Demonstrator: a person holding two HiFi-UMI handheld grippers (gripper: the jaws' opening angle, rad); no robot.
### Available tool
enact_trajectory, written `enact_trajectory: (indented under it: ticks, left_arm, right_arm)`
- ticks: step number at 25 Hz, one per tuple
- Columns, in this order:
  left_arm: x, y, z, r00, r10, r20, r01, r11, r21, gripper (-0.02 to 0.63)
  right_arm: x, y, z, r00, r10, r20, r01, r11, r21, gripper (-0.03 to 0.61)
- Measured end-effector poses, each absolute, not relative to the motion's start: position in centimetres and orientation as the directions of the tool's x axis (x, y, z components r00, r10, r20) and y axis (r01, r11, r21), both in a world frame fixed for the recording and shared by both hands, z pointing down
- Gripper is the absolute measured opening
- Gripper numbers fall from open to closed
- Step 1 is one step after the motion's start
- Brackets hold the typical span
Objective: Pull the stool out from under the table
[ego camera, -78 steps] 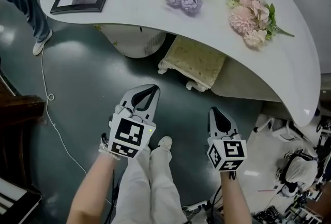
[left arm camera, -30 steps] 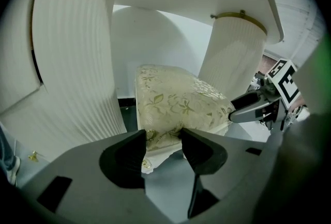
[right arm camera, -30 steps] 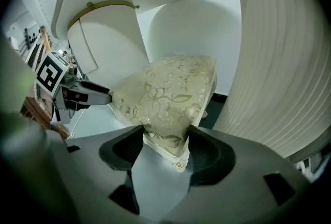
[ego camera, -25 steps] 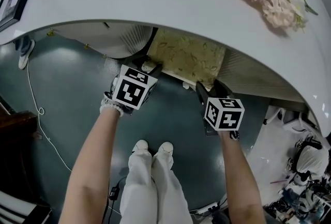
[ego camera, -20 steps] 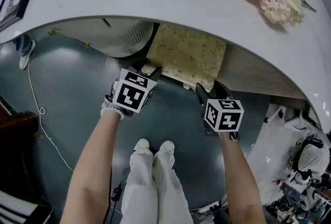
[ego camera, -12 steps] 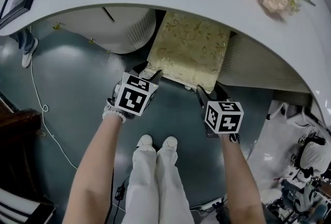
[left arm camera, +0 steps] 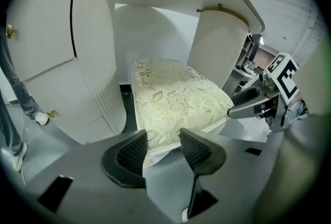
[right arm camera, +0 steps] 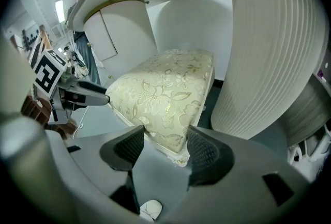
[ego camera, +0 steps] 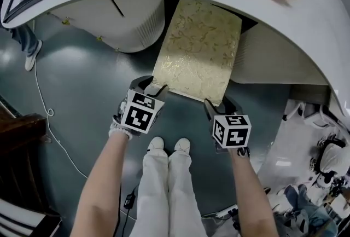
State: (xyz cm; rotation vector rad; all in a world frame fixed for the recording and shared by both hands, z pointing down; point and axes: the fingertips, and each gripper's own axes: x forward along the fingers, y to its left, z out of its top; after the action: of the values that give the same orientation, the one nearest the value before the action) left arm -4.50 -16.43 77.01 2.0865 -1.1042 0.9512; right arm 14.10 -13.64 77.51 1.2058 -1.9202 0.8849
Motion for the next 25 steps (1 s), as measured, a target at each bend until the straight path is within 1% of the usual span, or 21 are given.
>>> enact_trajectory:
  ticks: [17, 25]
  left_arm:
    - [-5.5, -5.2, 77.1, 0.373, -0.369, 0.851, -0.862, -0.476, 0.172, 0.213]
    - [-5.9, -0.4, 77.1, 0.358, -0.320, 0.877, -0.848, -0.505, 0.162, 0.205]
  right_arm:
    - [13.2, -3.4, 77.6, -0.313, -0.352, 0.882, -0.914, 0.364, -0.179, 0.273]
    - [12.9, 0.8, 77.5, -0.306, -0.319, 0.897, -0.910, 0.374, -0.177, 0.273]
